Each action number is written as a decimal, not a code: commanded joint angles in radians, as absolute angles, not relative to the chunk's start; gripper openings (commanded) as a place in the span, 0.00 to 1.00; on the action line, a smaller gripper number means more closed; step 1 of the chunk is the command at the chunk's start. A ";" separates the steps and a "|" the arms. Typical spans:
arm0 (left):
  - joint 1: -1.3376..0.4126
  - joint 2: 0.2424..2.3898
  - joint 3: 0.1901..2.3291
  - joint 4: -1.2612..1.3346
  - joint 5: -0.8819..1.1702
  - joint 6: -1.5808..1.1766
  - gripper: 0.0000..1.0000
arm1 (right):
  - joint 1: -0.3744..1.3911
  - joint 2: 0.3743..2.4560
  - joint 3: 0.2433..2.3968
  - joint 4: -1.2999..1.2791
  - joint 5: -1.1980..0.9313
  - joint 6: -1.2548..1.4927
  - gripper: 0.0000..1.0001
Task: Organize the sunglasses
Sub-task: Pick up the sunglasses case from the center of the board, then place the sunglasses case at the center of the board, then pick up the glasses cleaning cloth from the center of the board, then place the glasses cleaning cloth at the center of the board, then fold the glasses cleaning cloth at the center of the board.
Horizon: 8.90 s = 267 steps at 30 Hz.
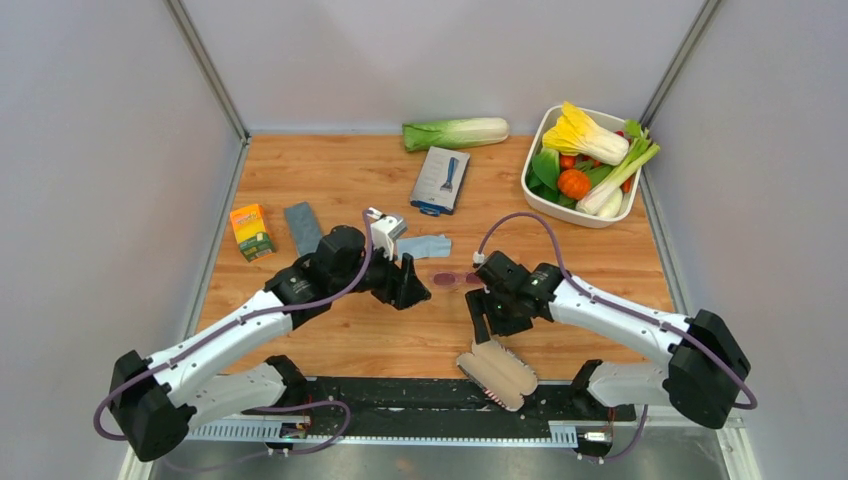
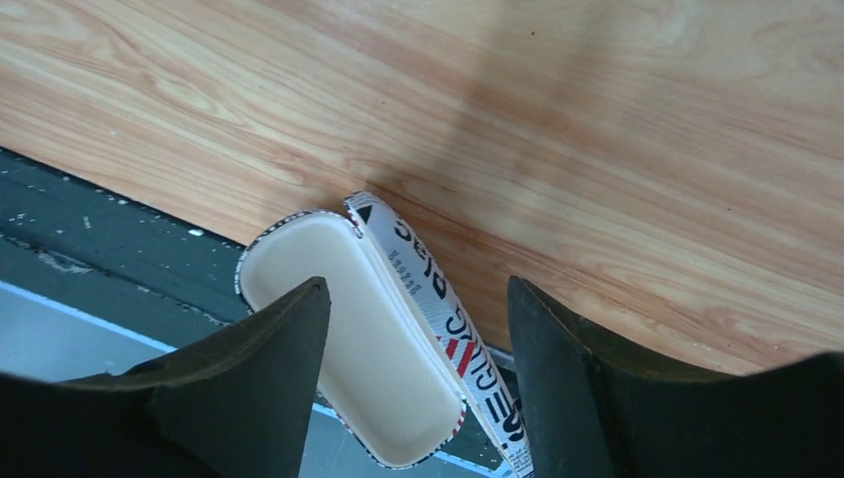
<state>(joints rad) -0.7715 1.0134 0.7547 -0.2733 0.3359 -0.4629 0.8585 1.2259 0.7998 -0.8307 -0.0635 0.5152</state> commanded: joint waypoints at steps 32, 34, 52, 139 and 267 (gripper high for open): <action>-0.589 0.468 0.736 -0.594 -0.238 -0.623 0.73 | 1.017 2.144 2.009 -0.804 0.331 0.072 0.01; -0.589 0.457 0.726 -0.600 -0.244 -0.629 0.73 | 1.019 2.219 2.083 -0.807 0.353 0.051 0.03; -0.589 0.489 0.709 -0.552 -0.201 -0.609 0.72 | 0.896 2.013 1.918 -0.684 0.179 0.103 0.62; -0.589 0.706 0.669 -0.390 0.055 -0.581 0.72 | 0.873 1.508 1.032 -0.634 0.123 0.410 0.50; -0.965 1.468 0.762 -0.141 -0.029 -0.247 0.35 | 0.657 1.595 1.042 -0.509 -0.230 0.230 0.01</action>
